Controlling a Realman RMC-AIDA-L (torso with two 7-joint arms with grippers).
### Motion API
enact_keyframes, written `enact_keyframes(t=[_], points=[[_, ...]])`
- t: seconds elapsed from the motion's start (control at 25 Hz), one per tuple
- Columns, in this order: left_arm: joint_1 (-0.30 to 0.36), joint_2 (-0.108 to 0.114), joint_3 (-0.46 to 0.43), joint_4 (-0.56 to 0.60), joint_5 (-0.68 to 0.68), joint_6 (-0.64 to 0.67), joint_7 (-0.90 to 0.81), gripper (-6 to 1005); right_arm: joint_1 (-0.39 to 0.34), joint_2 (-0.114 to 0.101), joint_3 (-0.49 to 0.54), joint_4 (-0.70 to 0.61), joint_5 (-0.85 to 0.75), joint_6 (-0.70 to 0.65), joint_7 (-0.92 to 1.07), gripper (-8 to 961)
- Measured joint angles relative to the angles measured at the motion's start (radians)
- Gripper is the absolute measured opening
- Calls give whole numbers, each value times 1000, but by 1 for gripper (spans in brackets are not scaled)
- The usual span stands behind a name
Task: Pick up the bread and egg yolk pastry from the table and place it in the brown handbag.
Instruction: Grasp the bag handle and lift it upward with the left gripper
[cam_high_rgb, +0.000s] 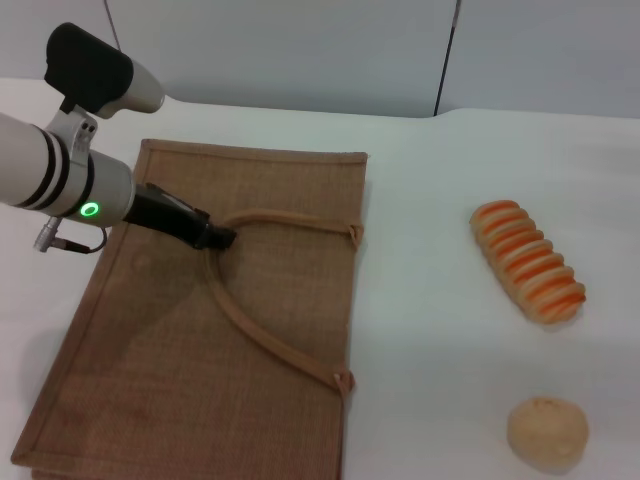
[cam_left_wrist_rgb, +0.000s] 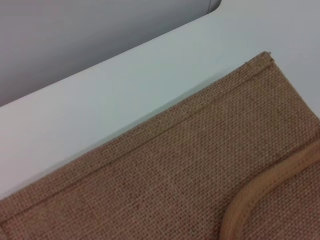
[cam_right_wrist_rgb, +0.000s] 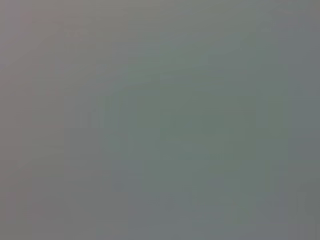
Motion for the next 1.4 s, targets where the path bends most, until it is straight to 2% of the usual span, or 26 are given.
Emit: enact_keyframes(t=[0.68, 1.16, 1.36, 1.4], points=[[-30, -3, -1, -65, 0, 25, 0, 424, 1, 0, 6, 0, 0, 2, 1, 761], [-33, -4, -1, -56, -18, 60, 0, 376, 2, 0, 8, 0, 0, 2, 0, 761], [-49, -6, -1, -53, -23, 73, 10, 146, 8, 0, 8, 0, 0, 24, -6, 761], [-51, -6, -1, -54, -23, 75, 13, 139, 11, 0, 8, 0, 0, 26, -6, 761]])
